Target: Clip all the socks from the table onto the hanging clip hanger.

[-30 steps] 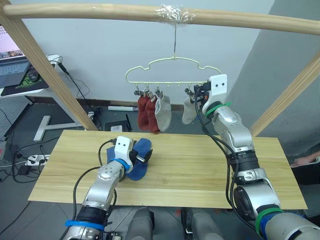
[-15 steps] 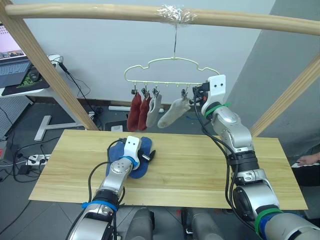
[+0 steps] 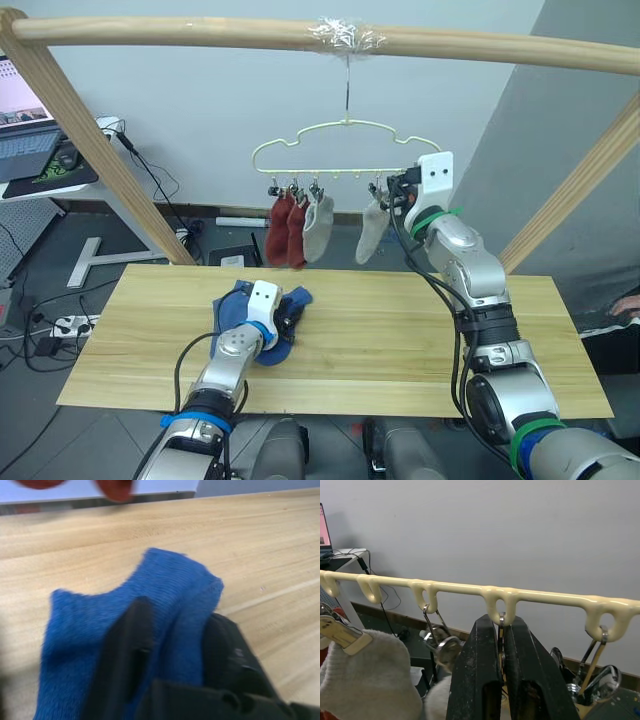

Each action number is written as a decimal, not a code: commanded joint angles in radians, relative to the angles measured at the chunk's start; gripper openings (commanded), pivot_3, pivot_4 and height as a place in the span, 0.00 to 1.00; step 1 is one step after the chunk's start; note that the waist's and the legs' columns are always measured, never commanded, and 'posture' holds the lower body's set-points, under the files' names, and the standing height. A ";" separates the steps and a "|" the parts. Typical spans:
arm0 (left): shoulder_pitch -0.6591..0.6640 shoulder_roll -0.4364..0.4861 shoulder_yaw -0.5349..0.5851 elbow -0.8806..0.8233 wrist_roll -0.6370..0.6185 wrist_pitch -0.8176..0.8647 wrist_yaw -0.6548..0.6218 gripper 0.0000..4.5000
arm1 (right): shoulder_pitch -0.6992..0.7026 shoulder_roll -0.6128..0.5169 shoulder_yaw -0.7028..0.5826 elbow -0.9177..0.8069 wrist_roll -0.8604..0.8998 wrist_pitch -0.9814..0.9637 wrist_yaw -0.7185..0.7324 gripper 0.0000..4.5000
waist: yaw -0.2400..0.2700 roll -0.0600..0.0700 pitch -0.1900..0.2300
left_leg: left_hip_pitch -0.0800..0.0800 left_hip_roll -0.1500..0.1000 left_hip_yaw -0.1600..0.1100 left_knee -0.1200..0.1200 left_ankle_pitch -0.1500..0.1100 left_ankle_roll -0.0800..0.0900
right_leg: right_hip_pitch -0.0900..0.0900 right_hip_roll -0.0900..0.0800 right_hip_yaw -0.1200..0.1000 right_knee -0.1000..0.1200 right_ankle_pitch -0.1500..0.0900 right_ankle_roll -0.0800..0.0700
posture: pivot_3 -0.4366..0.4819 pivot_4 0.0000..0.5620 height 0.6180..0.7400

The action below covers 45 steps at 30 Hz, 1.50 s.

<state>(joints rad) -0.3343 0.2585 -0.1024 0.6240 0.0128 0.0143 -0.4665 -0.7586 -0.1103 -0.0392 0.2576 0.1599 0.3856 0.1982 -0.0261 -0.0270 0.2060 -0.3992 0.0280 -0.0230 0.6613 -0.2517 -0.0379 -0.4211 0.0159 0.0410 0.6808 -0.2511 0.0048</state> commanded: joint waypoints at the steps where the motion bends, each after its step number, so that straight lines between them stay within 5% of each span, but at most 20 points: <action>1: 0.037 -0.014 -0.020 -0.020 0.000 0.039 -0.026 0.11 | 0.000 -0.007 -0.015 -0.045 0.015 0.010 0.008 0.00 | 0.000 0.000 0.000 | 0.000 0.000 0.000 0.000 0.000 0.000 | 0.000 0.000 0.000 0.000 0.000 0.000 | 0.50 0.28 1.00; 3: 0.050 -0.024 -0.022 -0.066 -0.011 0.046 -0.037 0.01 | 0.005 -0.012 -0.015 -0.055 0.020 0.024 0.018 0.00 | 0.000 0.000 0.000 | 0.000 0.000 0.000 0.000 0.000 0.000 | 0.000 0.000 0.000 0.000 0.000 0.000 | 0.50 0.28 1.00; 16: 0.075 -0.172 -0.048 -0.571 -0.211 0.161 -0.135 0.01 | -0.025 -0.100 -0.099 -0.188 0.198 0.404 0.077 0.00 | 0.003 0.000 -0.001 | -0.001 0.000 -0.001 0.001 0.000 0.000 | 0.001 0.000 0.000 0.000 0.000 0.000 | 0.51 0.26 1.00; 26: -0.037 -0.270 -0.046 -0.587 -0.228 0.138 -0.061 0.01 | -0.087 -0.010 -0.348 -0.276 0.434 0.798 -0.094 0.00 | 0.000 0.000 -0.002 | -0.002 -0.002 0.000 0.001 0.000 0.001 | 0.000 0.001 0.001 -0.001 0.000 0.000 | 0.48 0.24 1.00; 45: -0.050 -0.258 -0.065 -0.548 -0.217 0.126 -0.068 0.01 | -0.113 0.037 -0.441 -0.314 0.535 0.900 -0.243 0.00 | -0.002 0.000 -0.002 | -0.002 -0.003 0.000 0.000 0.000 0.001 | 0.000 0.002 0.001 -0.001 0.000 0.001 | 0.46 0.23 1.00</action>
<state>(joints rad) -0.3845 -0.0009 -0.1538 0.0932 -0.1984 0.1522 -0.5248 -0.8551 -0.0695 -0.4644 -0.0244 0.6857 1.2796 -0.0308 -0.0281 -0.0272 0.2041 -0.4013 0.0254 -0.0230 0.6617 -0.2514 -0.0371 -0.4212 0.0179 0.0419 0.6798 -0.2510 0.0056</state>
